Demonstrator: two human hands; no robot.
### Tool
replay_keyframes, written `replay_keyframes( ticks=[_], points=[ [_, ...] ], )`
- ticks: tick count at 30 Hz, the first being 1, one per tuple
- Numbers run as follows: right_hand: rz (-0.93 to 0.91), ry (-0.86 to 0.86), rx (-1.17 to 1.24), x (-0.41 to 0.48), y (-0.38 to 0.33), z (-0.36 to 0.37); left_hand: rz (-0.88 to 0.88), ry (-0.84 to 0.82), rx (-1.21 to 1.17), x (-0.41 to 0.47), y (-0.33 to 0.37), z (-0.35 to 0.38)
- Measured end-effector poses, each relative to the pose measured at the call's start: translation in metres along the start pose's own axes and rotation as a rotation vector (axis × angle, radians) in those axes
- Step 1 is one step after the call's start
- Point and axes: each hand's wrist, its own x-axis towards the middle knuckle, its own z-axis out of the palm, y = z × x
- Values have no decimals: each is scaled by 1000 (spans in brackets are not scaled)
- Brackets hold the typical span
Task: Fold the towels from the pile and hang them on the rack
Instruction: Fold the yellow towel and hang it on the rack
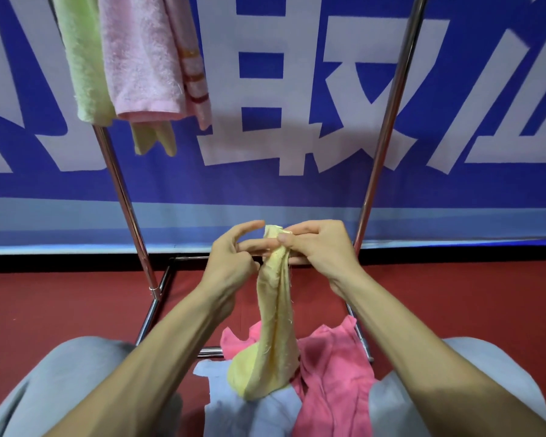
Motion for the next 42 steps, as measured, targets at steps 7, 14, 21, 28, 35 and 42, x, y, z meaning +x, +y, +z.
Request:
replay_keyframes(
  ticks=[7, 14, 21, 28, 35, 42],
  points=[
    [-141, -63, -291, 10, -1, -16, -8, -62, -3, -3, 8, -6],
    [-291, -248, -296, 1, -17, -24, 54, -84, 374, 6, 11, -23],
    [-322, -355, -173, -6, -20, -32, 62, -203, 223, 2, 11, -19],
    [-241, -301, -157, -10, -21, -33, 160, 6, 134, -5, 14, -8],
    [-257, -171, -106, -17, -60, -49, 281, -19, 197, -5, 60, 5],
    [-315, -99, 158, -12, -143, -50, 398, -96, 159, -11, 149, 8]
  ],
)
